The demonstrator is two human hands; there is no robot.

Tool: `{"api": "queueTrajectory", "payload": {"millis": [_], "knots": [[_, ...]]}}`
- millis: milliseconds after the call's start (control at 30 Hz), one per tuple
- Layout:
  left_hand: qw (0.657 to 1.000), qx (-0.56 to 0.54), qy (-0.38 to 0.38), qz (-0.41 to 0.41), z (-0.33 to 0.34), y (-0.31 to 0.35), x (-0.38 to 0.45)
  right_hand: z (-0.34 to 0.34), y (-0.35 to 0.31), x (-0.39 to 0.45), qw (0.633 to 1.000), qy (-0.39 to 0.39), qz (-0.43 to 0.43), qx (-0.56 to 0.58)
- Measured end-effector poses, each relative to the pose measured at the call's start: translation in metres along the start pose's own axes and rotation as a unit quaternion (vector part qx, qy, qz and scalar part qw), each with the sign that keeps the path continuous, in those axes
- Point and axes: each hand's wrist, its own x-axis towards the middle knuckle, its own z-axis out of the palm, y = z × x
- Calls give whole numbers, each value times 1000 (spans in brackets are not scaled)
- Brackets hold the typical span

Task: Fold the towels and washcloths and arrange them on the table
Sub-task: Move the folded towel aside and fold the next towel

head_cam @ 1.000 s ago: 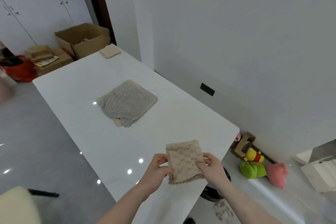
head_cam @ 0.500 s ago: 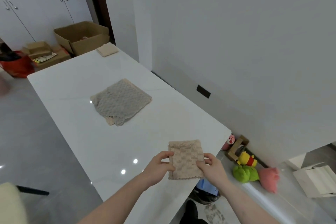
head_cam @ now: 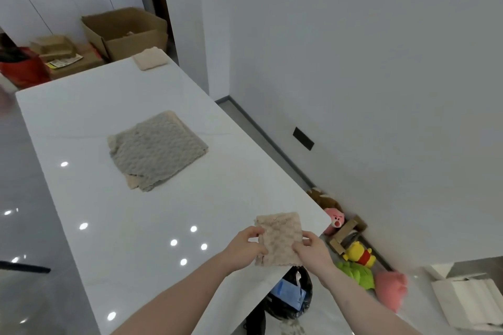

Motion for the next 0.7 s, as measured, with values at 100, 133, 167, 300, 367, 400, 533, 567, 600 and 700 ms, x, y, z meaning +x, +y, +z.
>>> {"api": "queueTrajectory", "payload": {"millis": [100,133,167,300,367,400,533,567,600,700], "knots": [[1000,-8,7,-6,15,13,30,-10,-3,27,1000,11,9,4],[1000,-10,10,-8,19,17,39,-12,-3,35,1000,16,7,4],[1000,-9,13,-7,21,22,48,-14,-2,44,1000,21,6,1],[999,3,38,-3,23,35,75,-22,-6,68,999,30,-5,-37],[998,24,52,-9,22,37,84,-28,-8,72,996,23,-22,-86],[997,47,58,-15,22,35,87,-30,-5,75,991,14,-40,-125],[987,135,72,-47,21,15,88,-28,10,78,948,-31,-115,-296],[985,148,71,-53,20,10,85,-24,12,76,941,-34,-128,-311],[983,156,71,-60,19,6,83,-19,12,76,933,-34,-149,-326],[979,174,79,-70,12,-6,71,-3,8,74,906,-65,-181,-378]]}}
